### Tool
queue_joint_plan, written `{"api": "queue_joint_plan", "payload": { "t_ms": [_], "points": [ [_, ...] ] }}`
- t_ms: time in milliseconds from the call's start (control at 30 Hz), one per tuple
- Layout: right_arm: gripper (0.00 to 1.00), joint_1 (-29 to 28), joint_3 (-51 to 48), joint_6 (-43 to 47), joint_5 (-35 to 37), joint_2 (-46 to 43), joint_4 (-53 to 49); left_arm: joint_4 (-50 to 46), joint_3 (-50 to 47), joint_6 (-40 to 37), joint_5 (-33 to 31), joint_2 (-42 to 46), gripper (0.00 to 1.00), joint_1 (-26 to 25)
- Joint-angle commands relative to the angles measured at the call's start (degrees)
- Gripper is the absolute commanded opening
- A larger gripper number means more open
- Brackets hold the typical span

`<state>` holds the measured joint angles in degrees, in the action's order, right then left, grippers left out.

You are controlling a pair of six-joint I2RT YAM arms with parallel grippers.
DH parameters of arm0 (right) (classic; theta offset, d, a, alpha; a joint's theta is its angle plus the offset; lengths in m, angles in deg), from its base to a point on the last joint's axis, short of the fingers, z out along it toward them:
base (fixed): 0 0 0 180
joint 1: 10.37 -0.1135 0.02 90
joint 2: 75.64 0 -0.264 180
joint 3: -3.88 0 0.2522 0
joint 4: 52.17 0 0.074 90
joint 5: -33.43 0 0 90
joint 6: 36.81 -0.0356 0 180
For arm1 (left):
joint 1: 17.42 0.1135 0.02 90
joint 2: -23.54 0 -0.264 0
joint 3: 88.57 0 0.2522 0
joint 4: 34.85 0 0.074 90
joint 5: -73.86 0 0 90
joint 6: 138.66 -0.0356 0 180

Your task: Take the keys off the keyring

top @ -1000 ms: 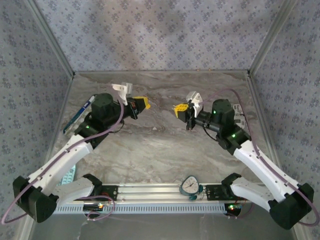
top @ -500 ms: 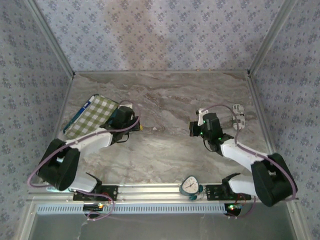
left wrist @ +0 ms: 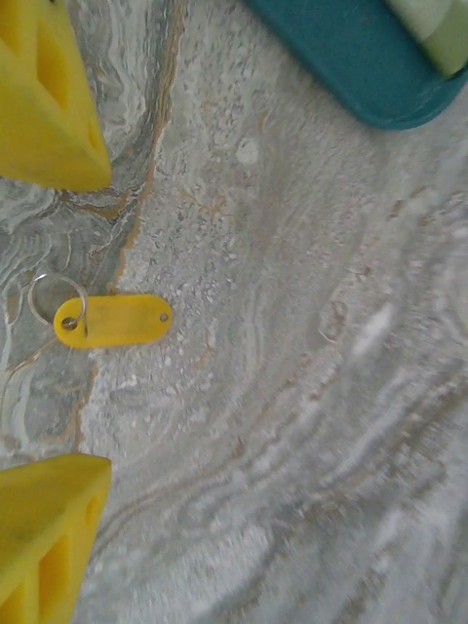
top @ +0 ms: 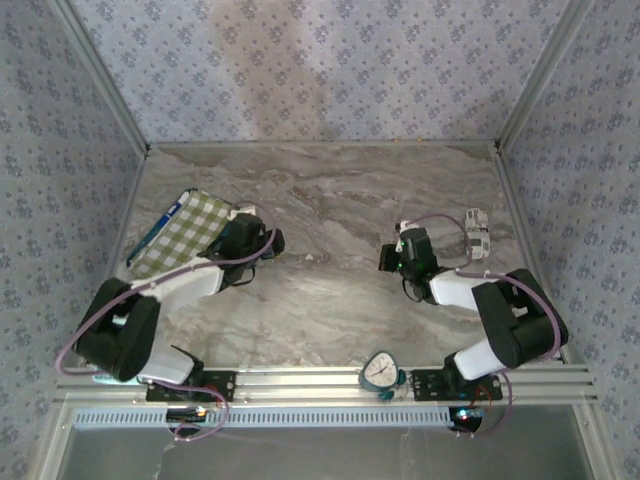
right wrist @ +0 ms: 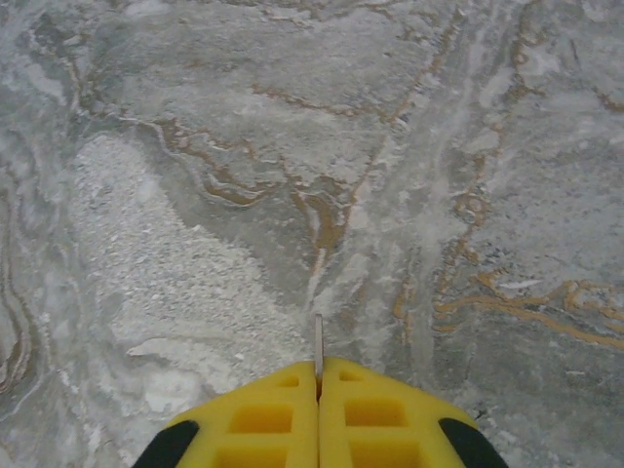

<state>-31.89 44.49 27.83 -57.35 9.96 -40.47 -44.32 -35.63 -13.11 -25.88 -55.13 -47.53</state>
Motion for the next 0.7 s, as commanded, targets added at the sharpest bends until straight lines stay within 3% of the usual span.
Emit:
{"api": "queue_joint_plan", "payload": {
  "t_ms": [0, 67, 200, 233, 267, 300, 467, 500, 600, 667],
  "points": [
    [0.12, 0.8, 1.6, -1.4, 1.0, 3.0, 0.6, -3.1, -0.4, 0.2, 0.2, 6.9, 0.74, -0.8],
    [0.19, 0.9, 1.8, -1.7, 1.1, 4.4, 1.1, -4.8, -0.5, -0.5, 0.4, 10.7, 0.74, -1.8],
    [0.53, 0.9, 1.5, -2.4, 4.7, -0.1, -1.6, -8.9, 0.3, -2.0, -0.5, 17.1, 0.80, -2.8],
    [0.89, 0.9, 1.8, -1.7, 6.6, -2.8, -4.3, -10.3, 0.7, -2.4, -1.2, 18.4, 0.82, -2.8],
    [1.00, 0.9, 2.0, -0.8, 8.9, -5.5, -7.1, -11.4, 1.1, -3.3, -2.0, 19.6, 0.87, -2.8],
    [1.00, 1.0, 2.4, 0.1, 11.3, -8.2, -10.1, -12.5, 1.4, -4.3, -3.1, 20.6, 0.97, -2.8],
    [1.00, 1.2, 6.6, 4.2, 29.0, -22.8, -26.4, -17.7, 2.9, -11.8, -17.7, 23.8, 0.99, -2.2],
    [1.00, 1.2, 6.4, 6.1, 33.9, -25.8, -26.7, -17.0, 2.4, -15.2, -20.3, 24.2, 0.99, -1.9],
    [1.00, 2.0, 2.1, 16.0, 38.7, -32.7, -21.0, -11.4, -1.9, -25.9, -30.6, 25.2, 0.99, -0.9],
    [1.00, 3.8, -1.7, 21.8, 40.3, -33.7, -15.7, -6.4, -5.6, -33.7, -31.4, 24.6, 0.99, 2.4]
  ]
}}
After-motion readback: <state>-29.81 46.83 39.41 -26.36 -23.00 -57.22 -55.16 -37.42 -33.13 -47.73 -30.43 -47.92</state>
